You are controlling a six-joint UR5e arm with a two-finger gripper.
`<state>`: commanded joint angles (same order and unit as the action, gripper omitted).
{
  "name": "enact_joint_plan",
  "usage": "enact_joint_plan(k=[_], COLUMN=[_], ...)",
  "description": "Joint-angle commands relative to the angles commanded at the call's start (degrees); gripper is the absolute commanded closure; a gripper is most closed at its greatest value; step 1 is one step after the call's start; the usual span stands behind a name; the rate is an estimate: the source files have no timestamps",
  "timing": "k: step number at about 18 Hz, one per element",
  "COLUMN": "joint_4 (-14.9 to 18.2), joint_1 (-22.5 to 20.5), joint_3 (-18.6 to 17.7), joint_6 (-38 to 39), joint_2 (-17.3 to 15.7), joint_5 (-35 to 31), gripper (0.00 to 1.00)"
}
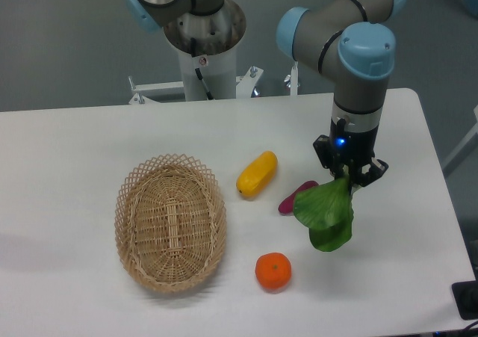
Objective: Pick up the green vegetable from the basket
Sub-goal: 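Carry the held bok choy above the sweet potato, raising it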
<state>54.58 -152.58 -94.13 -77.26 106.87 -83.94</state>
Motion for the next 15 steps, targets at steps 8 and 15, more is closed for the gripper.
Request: enact_joint_plan(k=[8,15], joint_4=[-0.2,-0.3], joint_1=[0.0,-0.1], joint_3=[0.0,-0.2], joint_6=[0.0,0.0], joint_2=[-0.1,-0.2], joint_5=[0.2,0.5], gripper=[0.69,0.69])
